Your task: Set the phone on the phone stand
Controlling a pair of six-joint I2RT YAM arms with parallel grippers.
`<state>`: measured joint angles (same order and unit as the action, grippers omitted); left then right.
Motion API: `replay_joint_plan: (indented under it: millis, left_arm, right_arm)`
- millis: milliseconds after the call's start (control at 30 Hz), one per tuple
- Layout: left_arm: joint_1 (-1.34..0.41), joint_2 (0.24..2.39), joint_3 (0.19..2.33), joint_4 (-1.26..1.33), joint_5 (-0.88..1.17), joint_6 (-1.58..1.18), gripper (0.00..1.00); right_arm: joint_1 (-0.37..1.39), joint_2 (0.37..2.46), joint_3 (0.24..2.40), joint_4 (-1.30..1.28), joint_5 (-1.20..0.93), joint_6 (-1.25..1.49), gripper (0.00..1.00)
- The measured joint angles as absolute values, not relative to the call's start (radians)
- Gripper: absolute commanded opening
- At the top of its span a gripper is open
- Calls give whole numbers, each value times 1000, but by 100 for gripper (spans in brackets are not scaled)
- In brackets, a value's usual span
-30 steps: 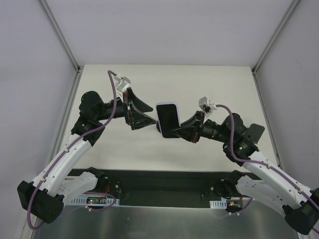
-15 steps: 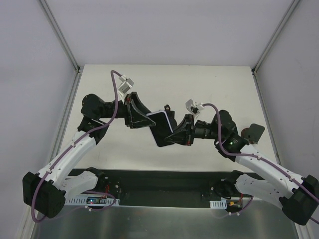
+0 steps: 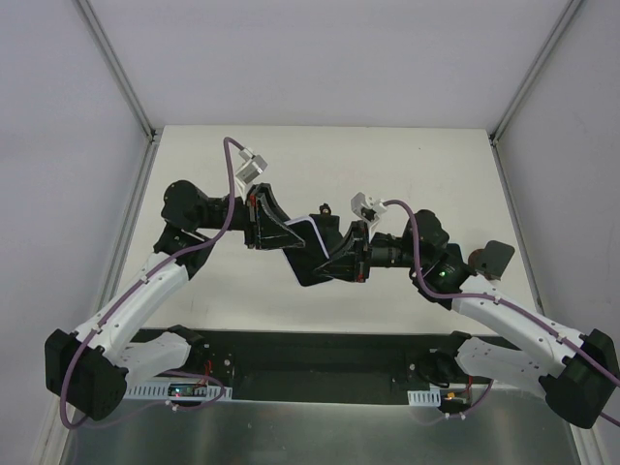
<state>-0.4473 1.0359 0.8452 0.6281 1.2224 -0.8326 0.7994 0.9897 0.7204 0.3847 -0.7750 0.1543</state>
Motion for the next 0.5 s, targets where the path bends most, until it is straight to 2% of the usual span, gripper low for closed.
replay_joint_plan:
  millis: [233, 367, 500]
  left_arm:
    - [-459, 1040, 875, 553, 1232, -766, 19]
    - [-459, 1038, 886, 500, 1231, -716, 36]
    - [-472, 1028, 890, 453, 1231, -688, 45]
  right_arm:
    - [801, 990, 726, 376, -791, 146, 1]
    - [801, 990, 726, 366, -791, 146, 1]
    - [801, 990, 726, 350, -790, 145, 0]
